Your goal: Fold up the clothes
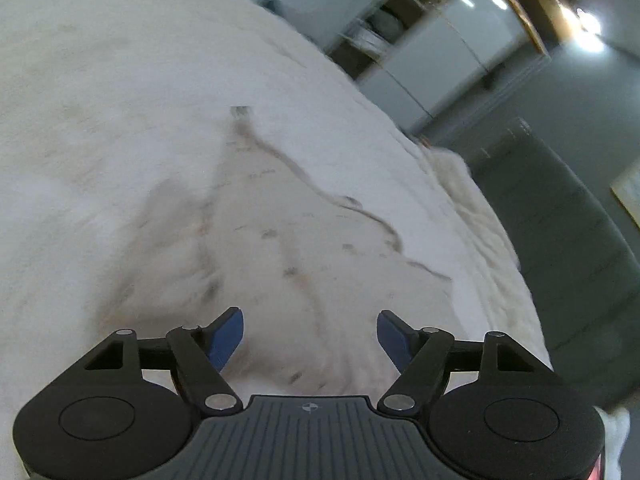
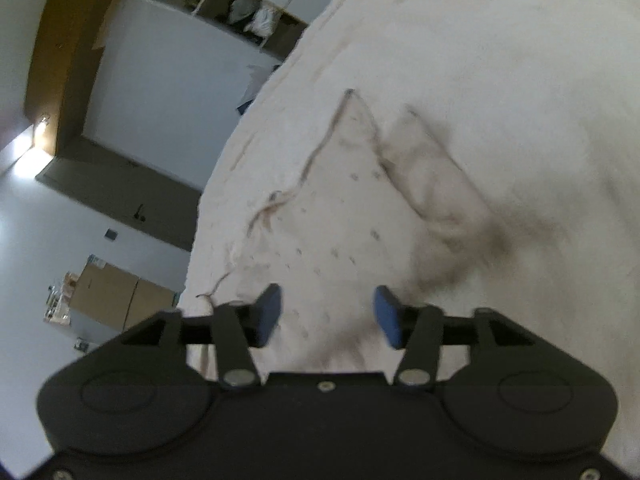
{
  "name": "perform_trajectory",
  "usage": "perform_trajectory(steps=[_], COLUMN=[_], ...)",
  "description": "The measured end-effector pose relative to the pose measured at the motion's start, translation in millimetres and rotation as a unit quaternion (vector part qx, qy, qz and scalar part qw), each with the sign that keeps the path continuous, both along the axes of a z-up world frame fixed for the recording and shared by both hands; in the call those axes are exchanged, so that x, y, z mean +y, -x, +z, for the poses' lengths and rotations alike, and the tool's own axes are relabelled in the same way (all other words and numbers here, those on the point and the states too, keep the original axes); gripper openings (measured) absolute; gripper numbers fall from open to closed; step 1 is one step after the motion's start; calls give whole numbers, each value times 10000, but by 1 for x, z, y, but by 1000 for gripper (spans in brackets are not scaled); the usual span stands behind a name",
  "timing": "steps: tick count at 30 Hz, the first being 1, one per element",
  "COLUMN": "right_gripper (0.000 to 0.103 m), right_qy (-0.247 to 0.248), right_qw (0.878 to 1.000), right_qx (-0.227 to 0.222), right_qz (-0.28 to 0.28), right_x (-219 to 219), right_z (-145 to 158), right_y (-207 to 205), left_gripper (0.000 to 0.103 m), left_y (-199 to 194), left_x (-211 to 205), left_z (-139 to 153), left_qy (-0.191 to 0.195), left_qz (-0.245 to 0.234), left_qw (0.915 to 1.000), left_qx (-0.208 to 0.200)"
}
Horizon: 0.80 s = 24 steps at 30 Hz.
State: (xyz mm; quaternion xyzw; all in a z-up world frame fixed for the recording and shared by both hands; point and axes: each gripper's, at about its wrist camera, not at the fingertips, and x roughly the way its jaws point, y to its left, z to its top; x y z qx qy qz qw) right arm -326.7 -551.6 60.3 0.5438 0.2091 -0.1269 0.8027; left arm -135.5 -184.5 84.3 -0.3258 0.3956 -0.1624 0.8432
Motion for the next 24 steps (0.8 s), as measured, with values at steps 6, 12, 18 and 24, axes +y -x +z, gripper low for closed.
perform_trajectory(steps=[6,12,18,24], right_gripper=[57,57,58,60], right_qy=[-182,-265,-1031,-1475], right_qw=[9986,9975,9863,9739], right_qx=[-187,-242,-708,-1086], right_qz=[-465,-616,-1072,-1340], right_x=[1,-11,-31,-44], right_z=[-15,-34,-54,-70], right_y=[2,-10,5,13], left_gripper=[71,64,66,54], left_y=[21,37,17,-15], left_x=[26,60,43,26], left_z=[-36,-66,-65,-66], left_qy=[688,1457,1554,1273], left_qz=[858,1961,1918,2089], left_qw=[9939,9694,9684,9683], left_qx=[88,245,370,513])
